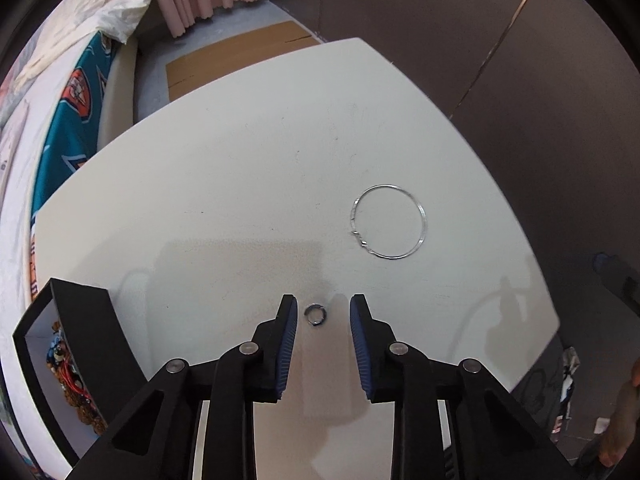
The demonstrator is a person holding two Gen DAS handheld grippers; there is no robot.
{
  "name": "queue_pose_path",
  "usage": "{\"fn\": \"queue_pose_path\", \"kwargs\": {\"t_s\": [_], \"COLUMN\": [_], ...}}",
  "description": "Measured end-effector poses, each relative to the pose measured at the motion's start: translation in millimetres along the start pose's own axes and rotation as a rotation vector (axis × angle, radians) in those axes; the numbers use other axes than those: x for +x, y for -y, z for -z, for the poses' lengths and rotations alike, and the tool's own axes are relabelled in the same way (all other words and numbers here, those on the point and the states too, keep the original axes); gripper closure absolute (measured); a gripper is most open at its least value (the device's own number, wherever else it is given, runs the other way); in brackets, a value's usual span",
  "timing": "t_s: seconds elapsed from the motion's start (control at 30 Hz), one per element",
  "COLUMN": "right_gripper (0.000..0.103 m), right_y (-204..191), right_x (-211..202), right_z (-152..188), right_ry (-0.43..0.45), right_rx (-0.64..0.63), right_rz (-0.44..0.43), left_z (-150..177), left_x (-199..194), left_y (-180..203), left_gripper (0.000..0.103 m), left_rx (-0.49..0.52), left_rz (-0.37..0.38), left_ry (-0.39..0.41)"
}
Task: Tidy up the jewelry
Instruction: 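Grasp the small silver ring with the left gripper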
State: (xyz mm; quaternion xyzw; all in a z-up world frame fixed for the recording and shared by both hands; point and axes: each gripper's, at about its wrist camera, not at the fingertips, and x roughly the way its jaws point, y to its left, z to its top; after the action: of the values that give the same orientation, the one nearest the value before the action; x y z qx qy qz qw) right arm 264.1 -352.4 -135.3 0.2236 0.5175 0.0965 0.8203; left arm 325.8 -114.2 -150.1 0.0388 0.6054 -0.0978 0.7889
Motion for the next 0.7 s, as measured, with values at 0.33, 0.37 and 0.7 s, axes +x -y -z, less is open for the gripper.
{"fn": "queue_pose_path", "kwargs": {"t_s": [0.33,0.37,0.7], "right_gripper": [0.022,0.022,0.022], "right_y": [-4.8,-7.0,-26.4], "right_x": [1.8,3.5,20.1], "right_z": [0.7,0.2,-1.8], "right_ry": [-0.012,-0.016,-0.049], "right_rx": [-0.017,-0.024,-0.091], "right_rz": [0.006,0.008,0.016], "left_z": [2.5,2.3,4.5], "left_x": [12.1,12.4,3.9], "left_y": [-0.2,0.3,-6.5], "left_gripper": [0.083,0.084,0.09], "left_rx": [0.0,0.0,0.005], "left_rz": [-0.026,-0.026,-0.013], "left_ry": [-0.004,-0.004,0.023]}}
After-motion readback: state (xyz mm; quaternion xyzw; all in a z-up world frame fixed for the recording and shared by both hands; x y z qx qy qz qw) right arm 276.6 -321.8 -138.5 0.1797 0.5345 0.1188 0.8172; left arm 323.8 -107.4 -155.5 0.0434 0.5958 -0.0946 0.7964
